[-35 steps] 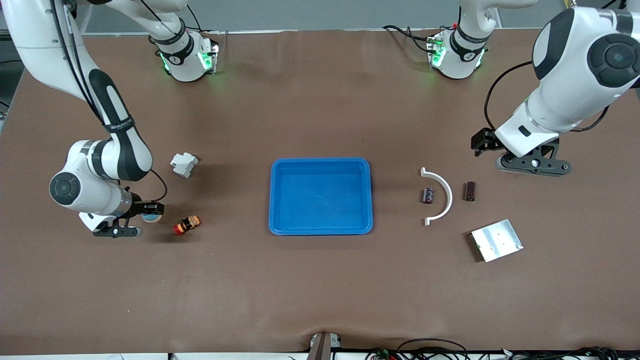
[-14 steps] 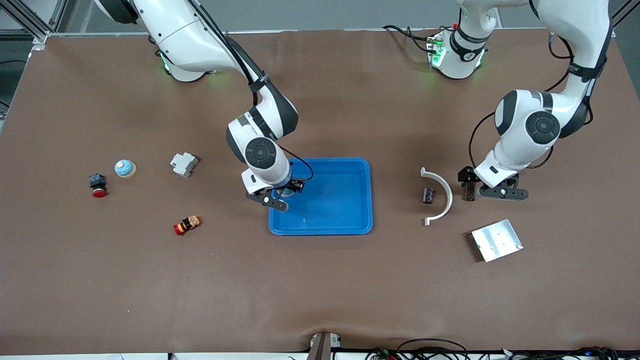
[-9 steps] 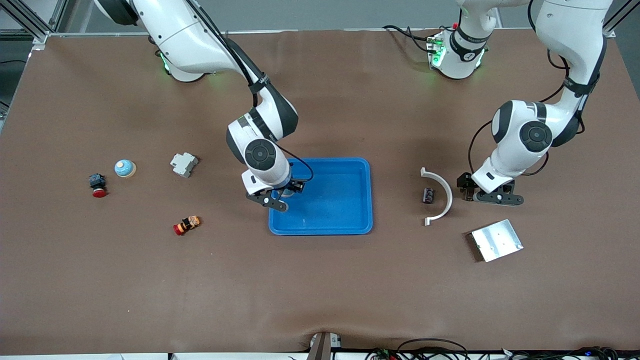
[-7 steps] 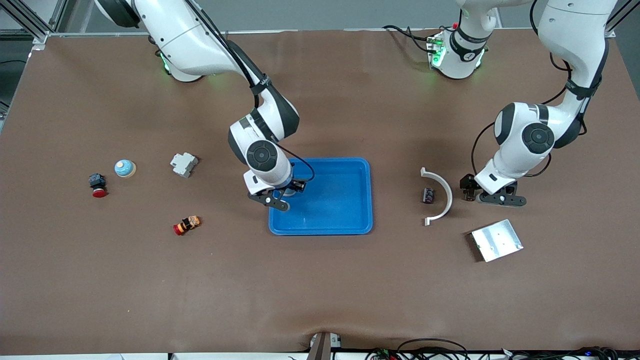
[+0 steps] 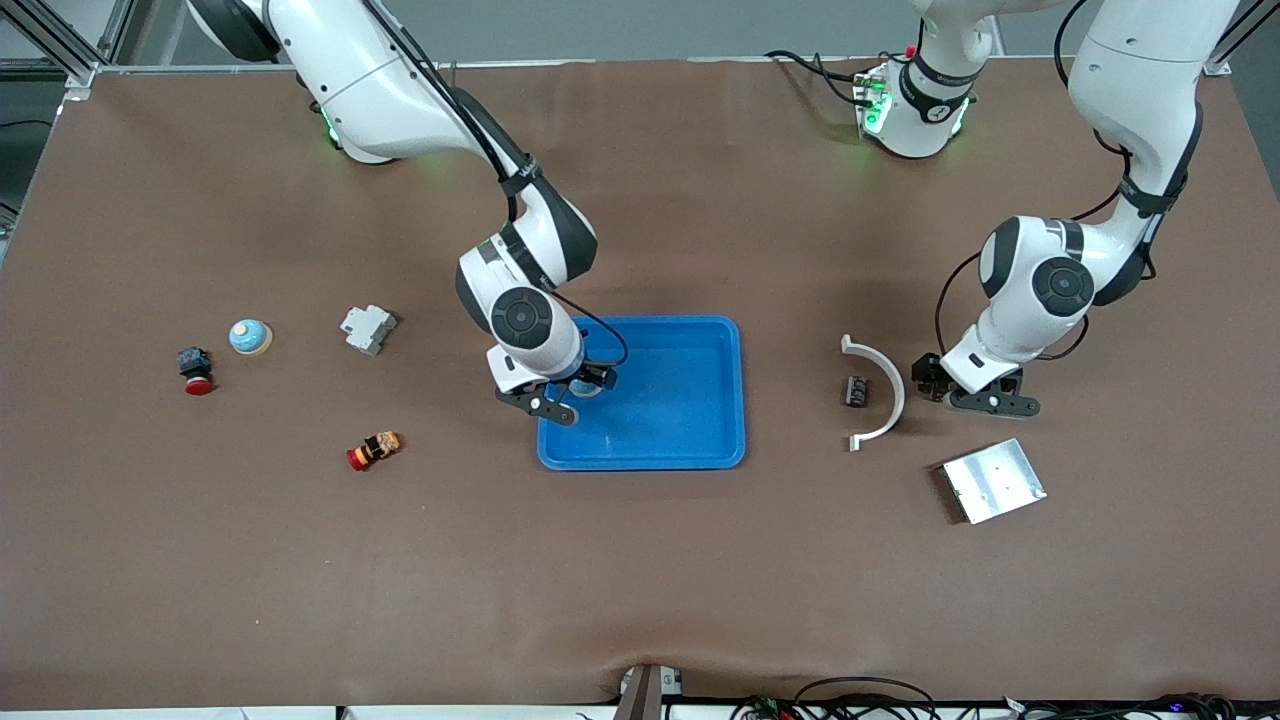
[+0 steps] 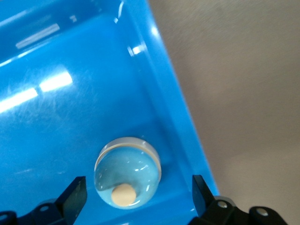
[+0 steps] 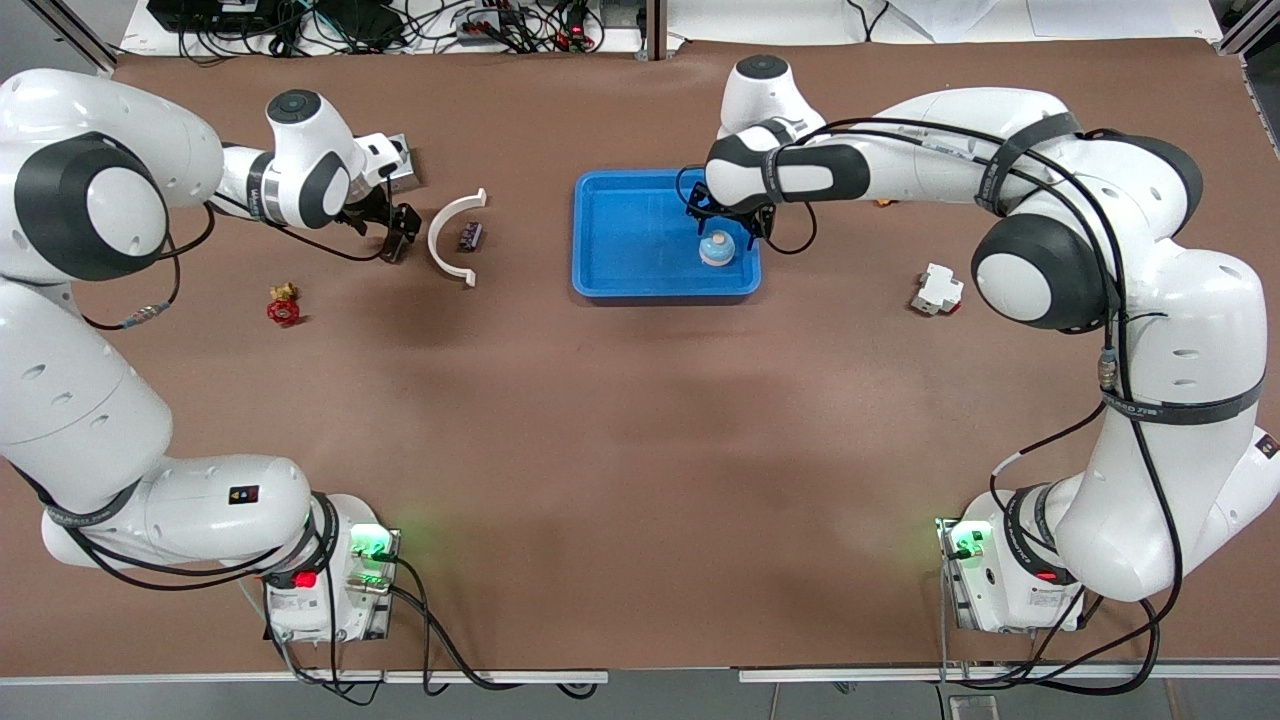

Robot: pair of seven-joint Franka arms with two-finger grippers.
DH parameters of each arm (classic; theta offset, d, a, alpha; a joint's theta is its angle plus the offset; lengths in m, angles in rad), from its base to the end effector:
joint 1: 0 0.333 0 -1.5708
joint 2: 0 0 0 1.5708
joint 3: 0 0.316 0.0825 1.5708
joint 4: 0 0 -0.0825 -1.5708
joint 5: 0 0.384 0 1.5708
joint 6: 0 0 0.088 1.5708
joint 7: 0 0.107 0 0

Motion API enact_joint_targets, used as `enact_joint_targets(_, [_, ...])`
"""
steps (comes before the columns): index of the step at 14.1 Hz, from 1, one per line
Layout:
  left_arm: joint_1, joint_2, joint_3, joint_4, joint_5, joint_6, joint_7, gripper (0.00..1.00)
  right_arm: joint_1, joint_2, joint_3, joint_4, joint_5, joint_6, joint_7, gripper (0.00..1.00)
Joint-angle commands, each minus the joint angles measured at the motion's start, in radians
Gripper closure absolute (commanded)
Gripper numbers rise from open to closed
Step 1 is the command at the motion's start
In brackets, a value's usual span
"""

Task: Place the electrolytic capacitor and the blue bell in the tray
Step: 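Release the bell in the tray while the left gripper grasps a capacitor, then reach the second bell with the right gripper while the left gripper lifts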

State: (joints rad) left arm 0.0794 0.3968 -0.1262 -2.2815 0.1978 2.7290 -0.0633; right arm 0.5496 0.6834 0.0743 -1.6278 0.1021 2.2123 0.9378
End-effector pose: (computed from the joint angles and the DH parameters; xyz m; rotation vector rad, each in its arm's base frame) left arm 0.5358 -0.0345 0.1852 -3.0987 0.2352 -0.0922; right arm 0.5532 0.3953 0.2140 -3.0510 0.6081 0.2471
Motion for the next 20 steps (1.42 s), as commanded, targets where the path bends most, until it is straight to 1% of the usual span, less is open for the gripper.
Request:
enact_joint_targets(1, [0.006,0.005,-0.006,-0.006,0.020,0.017,-0.010,0.00,-0.103,-0.114,0.022,-0.003,-0.037,-0.118,-0.020,0.00])
enact_joint_targets(2, [0.006,0.005,-0.006,-0.006,0.020,0.017,-0.010,0.00,-0.144,-0.157,0.022,-0.004,-0.062,-0.190,-0.089,0.00])
enact_joint_targets(3, [0.006,0.005,-0.004,-0.010,0.020,0.017,-0.009,0.00,-0.198,-0.197,0.022,-0.004,-0.068,-0.257,-0.167,0.00])
enact_joint_targets(5, [0.008,0.002,-0.004,-0.021,0.020,0.015,-0.009,0.00,-0.288,-0.270,0.021,-0.053,-0.070,-0.321,-0.256,0.00])
enact_joint_targets(6, [0.008,0.001,-0.004,-0.023,0.020,0.015,-0.012,0.06,-0.330,-0.310,0.021,-0.099,-0.073,-0.321,-0.283,0.00])
enact_joint_targets(7, [0.008,0.001,-0.004,-0.023,0.020,0.015,-0.012,0.27,-0.371,-0.346,0.019,-0.130,-0.078,-0.319,-0.313,0.00])
enact_joint_targets(8, [0.007,0.001,-0.004,-0.023,0.020,0.014,-0.013,0.62,-0.413,-0.367,0.018,-0.144,-0.088,-0.322,-0.356,0.00])
enact_joint_targets(9, [0.006,0.002,-0.003,-0.023,0.022,0.014,-0.007,0.89,-0.449,-0.389,0.018,-0.153,-0.091,-0.324,-0.417,0.00])
enact_joint_targets(10, [0.005,0.002,-0.001,-0.023,0.022,0.014,-0.003,1.00,-0.482,-0.410,0.012,-0.159,-0.091,-0.325,-0.479,0.00])
enact_joint_targets(13, [0.010,-0.006,0.000,-0.021,0.069,0.006,-0.001,1.00,-0.566,-0.436,-0.025,-0.162,-0.091,-0.356,-0.629,0.00])
enact_joint_targets(15, [0.010,-0.013,0.002,-0.020,0.069,0.000,-0.004,1.00,-0.615,-0.467,-0.028,-0.161,-0.093,-0.371,-0.701,0.00])
enact_joint_targets(17, [0.010,-0.041,0.002,-0.006,0.069,-0.060,-0.015,1.00,-0.640,-0.514,-0.050,-0.146,-0.094,-0.373,-0.752,0.00])
enact_joint_targets(19, [0.011,-0.081,0.002,0.026,0.069,-0.154,-0.044,1.00,-0.645,-0.547,-0.086,-0.109,-0.094,-0.375,-0.804,0.00])
enact_joint_targets(20, [0.010,-0.094,0.000,0.055,0.069,-0.211,-0.068,1.00,-0.645,-0.561,-0.094,-0.090,-0.094,-0.387,-0.821,0.00])
